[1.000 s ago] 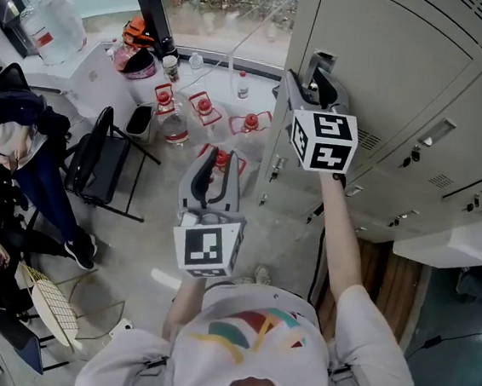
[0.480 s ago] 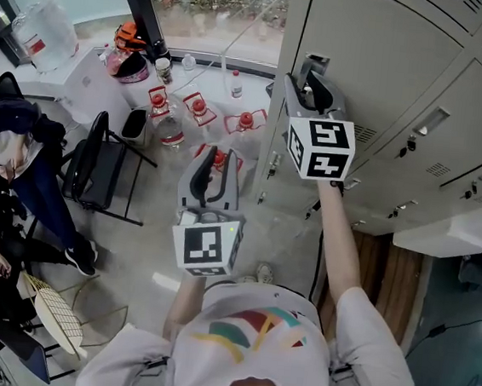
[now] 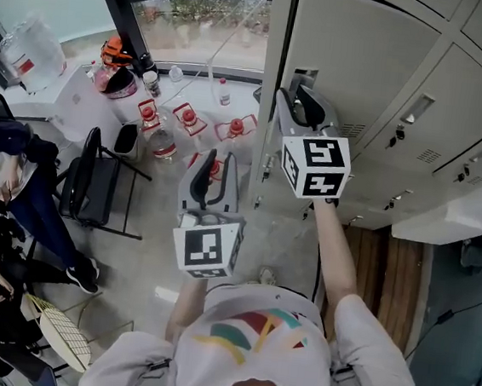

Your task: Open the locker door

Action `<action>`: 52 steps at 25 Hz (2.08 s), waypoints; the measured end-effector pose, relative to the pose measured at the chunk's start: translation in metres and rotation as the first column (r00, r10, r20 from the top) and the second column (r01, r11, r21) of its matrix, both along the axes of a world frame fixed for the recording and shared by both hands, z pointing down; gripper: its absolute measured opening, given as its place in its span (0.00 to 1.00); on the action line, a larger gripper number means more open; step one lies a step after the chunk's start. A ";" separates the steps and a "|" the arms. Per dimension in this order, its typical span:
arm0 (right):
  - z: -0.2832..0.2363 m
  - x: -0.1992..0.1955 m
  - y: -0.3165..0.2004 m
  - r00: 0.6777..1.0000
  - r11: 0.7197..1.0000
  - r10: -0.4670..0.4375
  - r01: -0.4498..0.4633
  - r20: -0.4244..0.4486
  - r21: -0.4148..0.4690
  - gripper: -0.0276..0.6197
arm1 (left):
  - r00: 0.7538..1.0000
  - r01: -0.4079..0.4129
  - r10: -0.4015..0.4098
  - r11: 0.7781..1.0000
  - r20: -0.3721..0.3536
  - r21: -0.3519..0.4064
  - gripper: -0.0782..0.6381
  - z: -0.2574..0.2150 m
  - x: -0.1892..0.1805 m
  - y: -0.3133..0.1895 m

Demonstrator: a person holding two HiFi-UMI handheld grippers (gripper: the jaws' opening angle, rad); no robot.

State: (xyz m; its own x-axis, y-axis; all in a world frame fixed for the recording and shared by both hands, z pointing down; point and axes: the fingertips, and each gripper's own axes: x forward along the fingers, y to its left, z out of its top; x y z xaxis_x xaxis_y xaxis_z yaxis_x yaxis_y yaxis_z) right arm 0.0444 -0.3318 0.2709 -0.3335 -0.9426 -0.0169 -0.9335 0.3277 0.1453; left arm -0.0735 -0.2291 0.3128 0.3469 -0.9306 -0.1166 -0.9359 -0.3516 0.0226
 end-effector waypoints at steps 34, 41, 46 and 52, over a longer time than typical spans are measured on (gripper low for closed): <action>0.000 0.049 0.128 0.998 0.999 -0.030 0.031 0.047 -0.035 0.22 | 0.759 -0.649 0.647 0.741 -0.075 -0.173 0.29 0.031 0.151 0.016; -0.001 0.064 0.148 0.998 0.999 -0.025 0.026 0.050 -0.023 0.23 | 0.675 -0.728 0.737 0.665 -0.010 -0.164 0.29 0.030 0.172 0.036; -0.004 0.076 0.160 0.999 1.000 0.021 -0.021 0.030 -0.019 0.25 | 0.621 -0.773 0.783 0.611 -0.008 -0.170 0.29 0.029 0.188 0.051; 0.000 0.106 0.179 0.984 0.984 0.177 -0.177 -0.033 0.002 0.27 | 0.559 -0.811 0.827 0.560 0.061 -0.169 0.29 0.033 0.219 0.074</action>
State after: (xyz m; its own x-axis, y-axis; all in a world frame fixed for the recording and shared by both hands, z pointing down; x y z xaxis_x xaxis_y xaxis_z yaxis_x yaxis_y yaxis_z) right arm 0.1500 -0.1530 0.2705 -0.1617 -0.9868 -0.0077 -0.9716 0.1579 0.1762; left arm 0.1454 -0.1550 0.3460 0.9688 -0.2396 0.0633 -0.2415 -0.9701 0.0248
